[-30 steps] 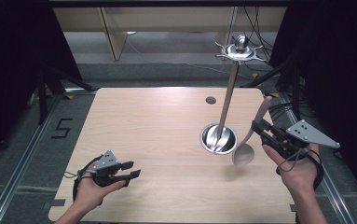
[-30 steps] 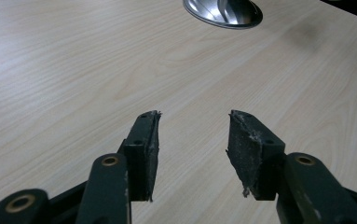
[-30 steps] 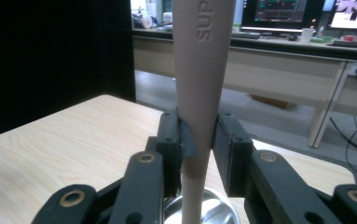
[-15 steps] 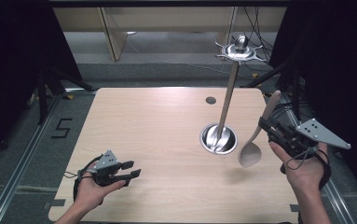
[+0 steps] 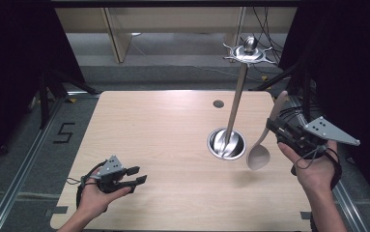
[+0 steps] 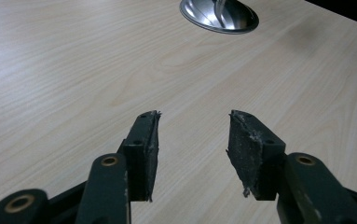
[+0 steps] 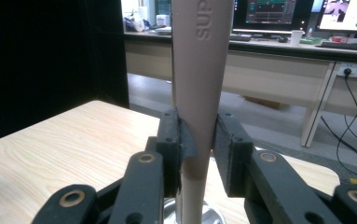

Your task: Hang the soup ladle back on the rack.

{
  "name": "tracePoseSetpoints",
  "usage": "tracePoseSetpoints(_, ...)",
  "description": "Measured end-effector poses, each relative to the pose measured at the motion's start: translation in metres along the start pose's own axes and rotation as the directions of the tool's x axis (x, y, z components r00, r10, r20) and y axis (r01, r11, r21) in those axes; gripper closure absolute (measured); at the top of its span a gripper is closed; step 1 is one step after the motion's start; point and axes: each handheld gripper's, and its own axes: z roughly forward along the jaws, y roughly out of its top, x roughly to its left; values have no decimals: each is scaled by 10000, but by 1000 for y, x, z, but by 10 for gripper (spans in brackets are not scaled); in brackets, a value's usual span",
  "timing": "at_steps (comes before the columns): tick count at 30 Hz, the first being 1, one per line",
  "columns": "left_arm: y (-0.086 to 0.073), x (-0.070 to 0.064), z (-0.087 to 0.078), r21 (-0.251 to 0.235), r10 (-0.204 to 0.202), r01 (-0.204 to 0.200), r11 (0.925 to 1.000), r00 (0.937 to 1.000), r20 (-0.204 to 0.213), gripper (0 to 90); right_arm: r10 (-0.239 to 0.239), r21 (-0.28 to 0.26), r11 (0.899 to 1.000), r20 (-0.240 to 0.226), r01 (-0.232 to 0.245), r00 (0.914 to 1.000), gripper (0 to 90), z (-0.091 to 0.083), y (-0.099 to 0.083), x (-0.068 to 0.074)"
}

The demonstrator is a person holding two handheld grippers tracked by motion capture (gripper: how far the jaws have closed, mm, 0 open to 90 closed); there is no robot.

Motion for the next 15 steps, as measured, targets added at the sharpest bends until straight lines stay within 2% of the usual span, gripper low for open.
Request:
tracePoseSetpoints(4, -1, 1, 2, -32, 29, -28, 10000, 9999, 105, 522, -219, -31, 9998, -92, 218, 9997, 738, 0, 3, -3)
tracePoseSetpoints(6, -1, 3, 1, 52, 106, -106, 9999, 9999, 93, 522, -101, 22, 9999, -126, 102, 9999, 737, 1, 6, -4)
tracePoseSetpoints(12, -2, 2, -4, -267, -44, 45, 9996, 10000, 18, 522, -146, 12, 9999, -460, 147, 9988, 737, 6, 11, -7)
tracePoseSetpoints(15, -2, 4, -6, -153, 7, -8, 9999, 10000, -34, 522, -178, 119, 9998, -497, 184, 9986, 737, 7, 12, -9)
